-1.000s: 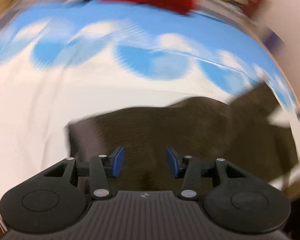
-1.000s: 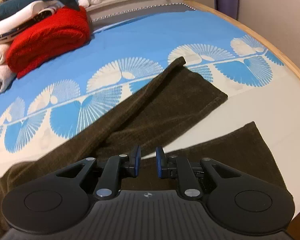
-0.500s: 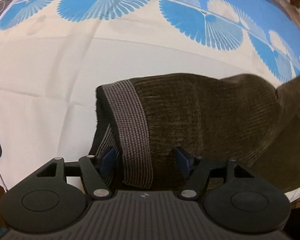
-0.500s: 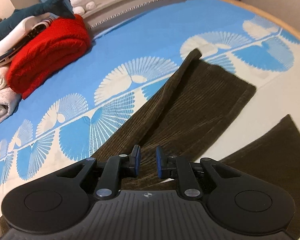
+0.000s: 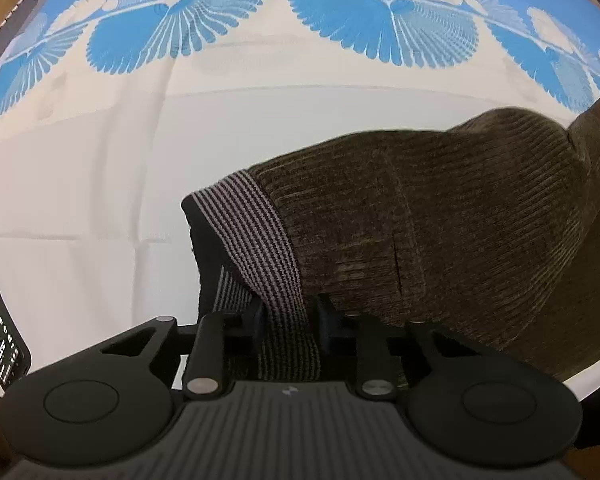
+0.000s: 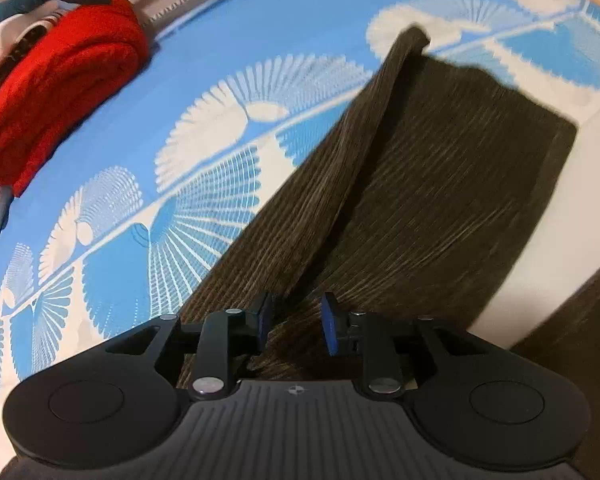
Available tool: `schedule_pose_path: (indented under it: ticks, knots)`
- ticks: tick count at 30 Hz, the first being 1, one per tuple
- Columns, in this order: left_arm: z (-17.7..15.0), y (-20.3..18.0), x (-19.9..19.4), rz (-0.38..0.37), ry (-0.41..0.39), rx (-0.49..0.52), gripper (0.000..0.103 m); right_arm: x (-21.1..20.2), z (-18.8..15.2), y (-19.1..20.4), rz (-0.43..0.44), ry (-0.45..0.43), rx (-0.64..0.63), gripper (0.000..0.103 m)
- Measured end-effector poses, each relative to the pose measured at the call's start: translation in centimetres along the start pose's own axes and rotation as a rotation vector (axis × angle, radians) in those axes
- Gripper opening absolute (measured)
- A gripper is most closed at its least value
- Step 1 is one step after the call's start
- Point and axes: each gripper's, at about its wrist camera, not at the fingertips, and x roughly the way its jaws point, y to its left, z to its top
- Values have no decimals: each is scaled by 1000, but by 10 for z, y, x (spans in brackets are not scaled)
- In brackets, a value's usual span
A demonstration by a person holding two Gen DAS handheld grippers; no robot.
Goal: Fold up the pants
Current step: 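Grasp the pant leg hem with the right gripper while the left gripper holds the waistband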
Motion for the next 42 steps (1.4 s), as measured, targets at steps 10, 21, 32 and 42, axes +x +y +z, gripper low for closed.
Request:
schedule_pose_path:
  ticks: [10,21,32,42]
  knots:
    - [11,1,-16,11,-88,-30,20,2,1,1,50,-28,2,2]
    - [2,3,-27,17,-108,-47,20,-85,-16,-22,109,-114,-154,0]
    - [-20,0,-46,62,-132,-12,21,-162,-86,-110,150,37,-355,0]
    - [-9,0,-34,32,-74,-79,50,-145,-39,-155,148,-99,27,22]
